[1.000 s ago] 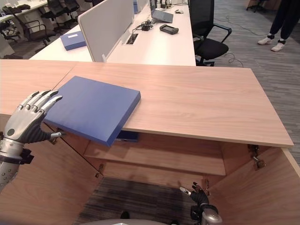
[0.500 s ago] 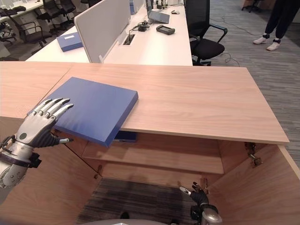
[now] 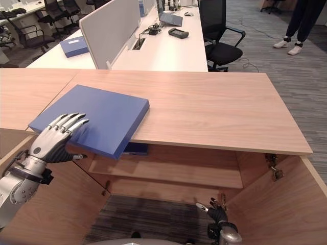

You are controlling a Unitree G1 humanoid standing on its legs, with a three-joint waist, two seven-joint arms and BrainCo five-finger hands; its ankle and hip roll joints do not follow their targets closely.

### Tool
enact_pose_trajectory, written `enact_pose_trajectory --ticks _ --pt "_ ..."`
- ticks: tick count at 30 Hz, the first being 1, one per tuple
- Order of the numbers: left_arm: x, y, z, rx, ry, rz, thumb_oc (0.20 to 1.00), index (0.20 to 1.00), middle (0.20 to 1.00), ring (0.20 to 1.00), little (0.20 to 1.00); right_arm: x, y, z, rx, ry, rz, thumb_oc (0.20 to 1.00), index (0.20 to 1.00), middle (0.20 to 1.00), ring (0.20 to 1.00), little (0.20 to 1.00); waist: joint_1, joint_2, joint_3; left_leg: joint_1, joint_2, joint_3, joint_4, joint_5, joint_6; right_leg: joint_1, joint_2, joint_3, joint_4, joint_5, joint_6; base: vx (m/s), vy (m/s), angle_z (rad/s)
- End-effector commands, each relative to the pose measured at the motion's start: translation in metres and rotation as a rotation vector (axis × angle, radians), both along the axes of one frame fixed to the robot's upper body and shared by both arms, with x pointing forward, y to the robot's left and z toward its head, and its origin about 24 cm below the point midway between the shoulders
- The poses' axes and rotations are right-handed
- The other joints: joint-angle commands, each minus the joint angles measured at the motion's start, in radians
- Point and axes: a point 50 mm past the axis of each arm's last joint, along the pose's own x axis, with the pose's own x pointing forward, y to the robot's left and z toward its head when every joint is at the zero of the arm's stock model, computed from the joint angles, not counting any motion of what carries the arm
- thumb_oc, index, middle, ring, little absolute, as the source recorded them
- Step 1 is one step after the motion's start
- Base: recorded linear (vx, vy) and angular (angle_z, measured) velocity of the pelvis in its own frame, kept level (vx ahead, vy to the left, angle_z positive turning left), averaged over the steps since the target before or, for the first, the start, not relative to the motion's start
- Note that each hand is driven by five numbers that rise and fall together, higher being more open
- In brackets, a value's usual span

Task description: Put the empty folder in the office cabinet

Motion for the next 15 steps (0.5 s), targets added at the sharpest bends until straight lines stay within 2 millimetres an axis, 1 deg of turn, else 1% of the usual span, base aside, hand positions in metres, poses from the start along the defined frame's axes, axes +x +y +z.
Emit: enact_pose_trajectory --ticks 1,15 --pt "0.0178 -0.0003 0.0263 0.003 -0.133 0.007 1.000 1.000 1.000 1.000 1.000 0.0388 0.0064 0.0154 0.017 -0.120 0.008 1.000 1.000 1.000 1.000 1.000 -0.015 -0.034 0.037 0.076 0.078 0.007 0.021 -0.100 -0.062 0.046 -0.036 0.030 0.021 -0.083 0.067 0.00 0.000 0.00" --pt "0.0224 -0.0045 0.0203 0.007 -0.123 0.004 1.000 1.000 1.000 1.000 1.000 0.0376 0.0061 0.0141 0.016 -0.110 0.001 1.000 1.000 1.000 1.000 1.000 -0.020 -0.034 0.036 0.077 0.077 0.008 0.021 -0.100 -0.062 0.046 -0.034 0.030 0.021 -0.083 0.067 0.00 0.000 0.00"
